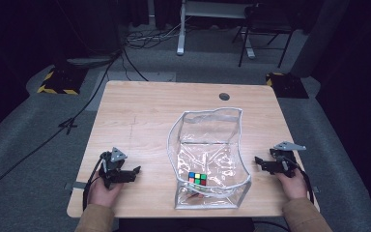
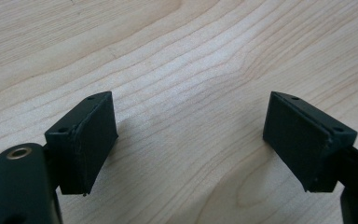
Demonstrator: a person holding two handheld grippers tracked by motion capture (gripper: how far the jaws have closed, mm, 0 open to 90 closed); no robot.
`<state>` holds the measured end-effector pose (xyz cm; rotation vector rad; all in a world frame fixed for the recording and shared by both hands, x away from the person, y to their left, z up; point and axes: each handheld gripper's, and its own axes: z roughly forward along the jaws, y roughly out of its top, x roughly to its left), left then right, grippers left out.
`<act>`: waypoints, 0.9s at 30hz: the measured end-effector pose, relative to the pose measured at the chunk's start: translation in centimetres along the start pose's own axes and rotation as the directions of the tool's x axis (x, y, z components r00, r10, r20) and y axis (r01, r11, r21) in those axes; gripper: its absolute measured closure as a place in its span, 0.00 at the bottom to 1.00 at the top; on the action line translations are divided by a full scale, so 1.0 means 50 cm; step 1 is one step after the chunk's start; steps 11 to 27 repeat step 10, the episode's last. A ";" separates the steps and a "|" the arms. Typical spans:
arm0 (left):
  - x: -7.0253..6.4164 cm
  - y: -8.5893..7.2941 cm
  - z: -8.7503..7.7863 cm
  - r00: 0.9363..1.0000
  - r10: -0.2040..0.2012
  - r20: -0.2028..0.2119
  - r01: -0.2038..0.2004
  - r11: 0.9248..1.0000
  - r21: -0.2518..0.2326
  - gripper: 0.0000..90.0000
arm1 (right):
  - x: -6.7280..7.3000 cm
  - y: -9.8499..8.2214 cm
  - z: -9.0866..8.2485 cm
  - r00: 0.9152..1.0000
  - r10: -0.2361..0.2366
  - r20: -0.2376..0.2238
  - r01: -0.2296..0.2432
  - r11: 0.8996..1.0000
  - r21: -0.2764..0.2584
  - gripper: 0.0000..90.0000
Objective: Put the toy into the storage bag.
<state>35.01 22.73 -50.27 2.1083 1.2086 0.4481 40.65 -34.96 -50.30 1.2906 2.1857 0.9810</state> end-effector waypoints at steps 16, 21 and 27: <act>0.000 0.000 0.000 1.000 0.000 0.001 0.000 1.000 0.002 0.20 | 0.000 0.000 0.001 1.000 -0.017 0.001 0.017 1.000 0.012 0.17; 0.000 0.000 0.000 1.000 0.000 0.001 0.000 1.000 0.002 0.20 | 0.000 0.000 0.001 1.000 -0.017 0.001 0.017 1.000 0.012 0.17; 0.000 0.000 0.000 1.000 0.000 0.001 0.000 1.000 0.002 0.20 | 0.000 0.000 0.001 1.000 -0.017 0.001 0.017 1.000 0.012 0.17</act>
